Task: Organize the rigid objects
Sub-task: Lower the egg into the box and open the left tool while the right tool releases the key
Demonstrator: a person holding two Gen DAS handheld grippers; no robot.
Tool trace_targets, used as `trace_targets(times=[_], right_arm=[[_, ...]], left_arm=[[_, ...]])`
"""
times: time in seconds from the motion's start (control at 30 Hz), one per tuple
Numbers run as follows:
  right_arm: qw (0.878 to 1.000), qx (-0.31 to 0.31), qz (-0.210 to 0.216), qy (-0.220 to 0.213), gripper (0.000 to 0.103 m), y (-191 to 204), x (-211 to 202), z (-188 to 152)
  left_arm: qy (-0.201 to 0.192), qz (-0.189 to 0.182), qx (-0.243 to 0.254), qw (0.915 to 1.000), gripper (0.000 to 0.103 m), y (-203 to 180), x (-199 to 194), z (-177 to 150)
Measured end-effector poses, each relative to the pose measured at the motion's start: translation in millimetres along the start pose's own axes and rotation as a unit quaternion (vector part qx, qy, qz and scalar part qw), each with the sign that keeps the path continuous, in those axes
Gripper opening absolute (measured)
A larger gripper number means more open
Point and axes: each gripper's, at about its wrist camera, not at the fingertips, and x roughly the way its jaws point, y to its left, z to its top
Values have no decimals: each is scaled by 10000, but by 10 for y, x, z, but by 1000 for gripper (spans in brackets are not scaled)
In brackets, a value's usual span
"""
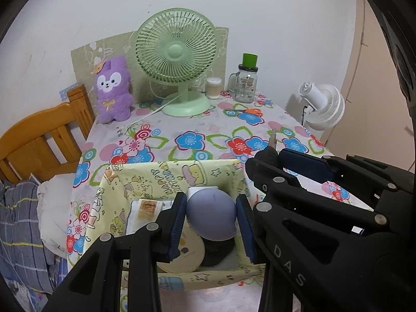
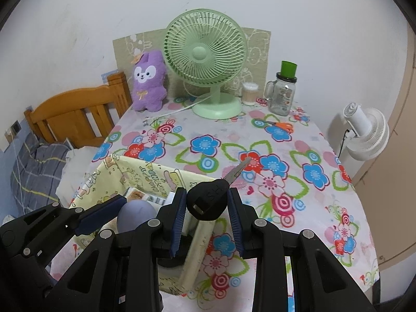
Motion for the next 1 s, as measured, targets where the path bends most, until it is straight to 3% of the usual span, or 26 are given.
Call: trace_targets(times=[0.6,0.83,1.0], right_arm=[[9991,-190,87,367,35,257,407,24],[9979,-231,313,509,35,355,542,21],[9966,-223,501,621,35,413,639,6]], left_arm=[[400,109,-378,9984,42,420,368,-74],[446,294,-372,9979,63,518,408,-102],[563,383,-382,9969,69,591,445,-122]])
